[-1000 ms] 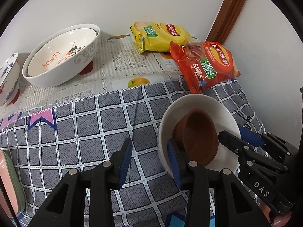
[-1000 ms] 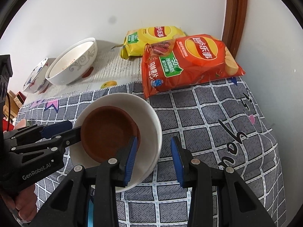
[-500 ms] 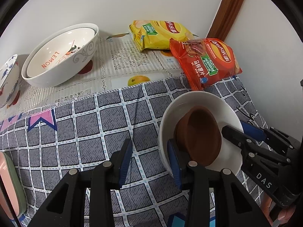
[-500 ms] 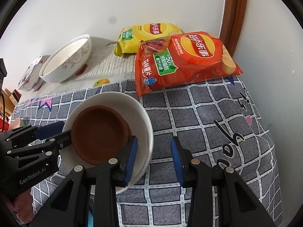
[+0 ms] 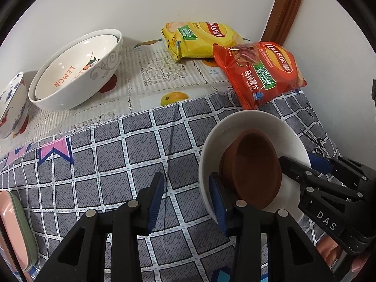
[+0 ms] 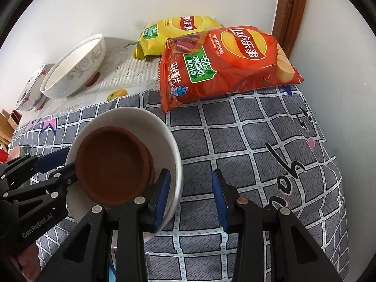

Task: Organize plates and bowls
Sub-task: 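Lift the white bowl holding the brown bowls and carry it toward the plates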

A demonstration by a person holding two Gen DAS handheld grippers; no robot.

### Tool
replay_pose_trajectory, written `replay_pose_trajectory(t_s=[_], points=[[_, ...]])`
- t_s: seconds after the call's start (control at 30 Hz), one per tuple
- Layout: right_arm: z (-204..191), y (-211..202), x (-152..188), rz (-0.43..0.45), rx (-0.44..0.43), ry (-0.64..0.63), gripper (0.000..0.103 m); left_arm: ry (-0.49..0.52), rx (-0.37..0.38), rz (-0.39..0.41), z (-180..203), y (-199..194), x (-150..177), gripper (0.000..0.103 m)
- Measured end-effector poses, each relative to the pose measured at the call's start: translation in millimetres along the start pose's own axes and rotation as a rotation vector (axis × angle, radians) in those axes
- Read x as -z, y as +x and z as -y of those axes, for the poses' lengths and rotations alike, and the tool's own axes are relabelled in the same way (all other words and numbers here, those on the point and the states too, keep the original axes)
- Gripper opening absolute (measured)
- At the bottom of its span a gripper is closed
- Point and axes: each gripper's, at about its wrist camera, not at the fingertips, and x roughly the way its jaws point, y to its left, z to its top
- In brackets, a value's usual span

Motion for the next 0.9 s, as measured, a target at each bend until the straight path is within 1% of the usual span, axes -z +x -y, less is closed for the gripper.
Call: replay_pose_trajectory(t_s=[0.17,0.37,0.57,0.9], points=[[-0.2,4.2,-1.5,-0.002,0.012,-0.002,0.037,-0.023,0.017,0.000,-2.2,3.7,-0.2,0.039],[-1.8,12.1,-2.3,-0.020,0.024,0.013,0.037,-0.016,0.009,-0.005,-0.3,5.9,-1.7,0.039],[-2.0,15.5,-5.1,-0.027,0.004,0.012,0.037,-0.024,0.021,-0.028,-0.6,12.3,-3.9,0.039],[0.5,18.3,-6.7,-0.031,-0.019,0.023,0.037,-0.022,0.028,-0.043,0.1,15.0,-6.0,0.038]])
